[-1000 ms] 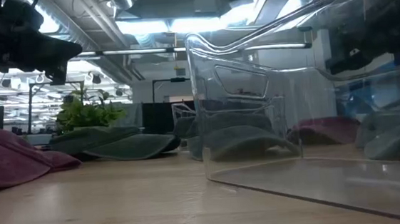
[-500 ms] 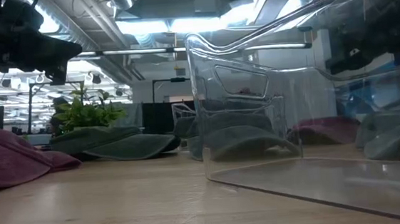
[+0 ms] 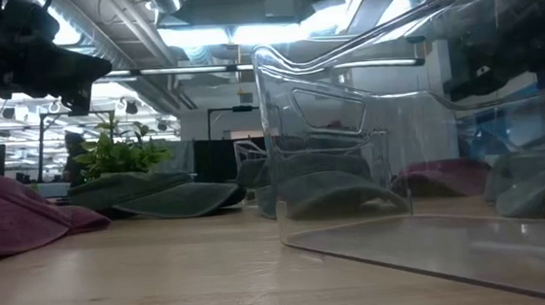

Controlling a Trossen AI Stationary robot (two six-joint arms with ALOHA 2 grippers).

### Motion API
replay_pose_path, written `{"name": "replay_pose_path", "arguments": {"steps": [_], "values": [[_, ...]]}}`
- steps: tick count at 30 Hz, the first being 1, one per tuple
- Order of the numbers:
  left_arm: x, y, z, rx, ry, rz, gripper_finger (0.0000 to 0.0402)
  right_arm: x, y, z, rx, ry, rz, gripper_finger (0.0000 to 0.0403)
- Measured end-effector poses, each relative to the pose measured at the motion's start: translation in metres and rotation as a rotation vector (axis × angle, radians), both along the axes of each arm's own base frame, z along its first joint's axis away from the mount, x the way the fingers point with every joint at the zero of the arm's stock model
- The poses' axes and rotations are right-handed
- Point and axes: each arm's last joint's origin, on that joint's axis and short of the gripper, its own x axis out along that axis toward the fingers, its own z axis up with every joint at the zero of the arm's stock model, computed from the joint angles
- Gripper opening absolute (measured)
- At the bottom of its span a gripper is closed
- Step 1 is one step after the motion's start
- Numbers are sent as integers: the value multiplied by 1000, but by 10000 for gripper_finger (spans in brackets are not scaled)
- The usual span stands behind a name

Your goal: Pick & Place hat

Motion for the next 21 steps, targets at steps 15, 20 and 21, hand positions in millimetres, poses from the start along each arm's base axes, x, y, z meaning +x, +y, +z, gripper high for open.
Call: {"name": "replay_pose_path", "arguments": {"steps": [15,20,21], "values": [[0,0,0,0,0,0,13,0,0,1,873,88,-16,46],[0,0,0,0,0,0,10,-2,-1,12,898,51,-26,46],[0,0,0,0,0,0,10,-2,-1,16,898,46,-24,46]]}}
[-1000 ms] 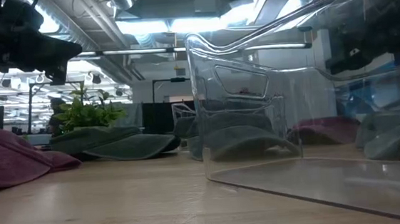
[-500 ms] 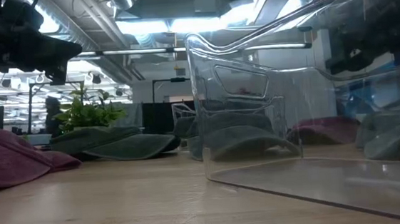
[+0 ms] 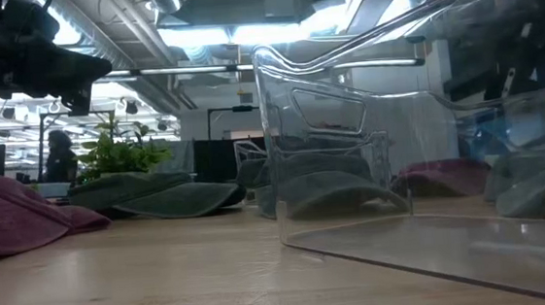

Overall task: Pick & Place hat
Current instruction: Put the top red cap into the top transparent bin

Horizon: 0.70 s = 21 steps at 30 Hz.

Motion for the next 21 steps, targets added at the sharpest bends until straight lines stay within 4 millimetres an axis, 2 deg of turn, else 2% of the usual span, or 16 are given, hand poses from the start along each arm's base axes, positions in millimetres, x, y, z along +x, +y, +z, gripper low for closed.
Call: {"name": "replay_pose_path", "arguments": {"steps": [6,13,21], "values": [[0,0,0,0,0,0,13,-8,-2,27,-35,40,-31,46],[0,0,0,0,0,0,8,-18,-4,68,-79,111,-70,45],[0,0,0,0,0,0,13,-15,-4,109,-140,133,-74,45]]}}
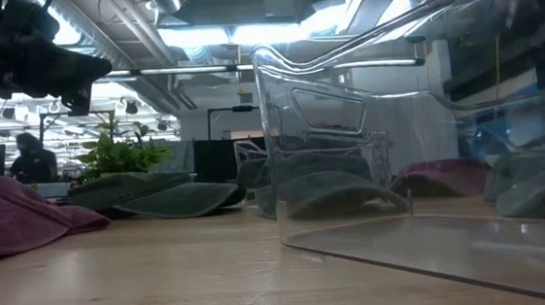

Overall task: Pick & Place hat
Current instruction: Put the top red cap into the top transparent bin

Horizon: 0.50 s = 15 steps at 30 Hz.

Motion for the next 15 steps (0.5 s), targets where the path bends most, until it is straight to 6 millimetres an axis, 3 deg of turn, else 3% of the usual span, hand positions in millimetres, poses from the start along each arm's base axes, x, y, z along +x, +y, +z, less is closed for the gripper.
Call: {"name": "replay_pose_path", "arguments": {"steps": [15], "values": [[0,0,0,0,0,0,10,28,1,51,-414,96,-8,45]]}}
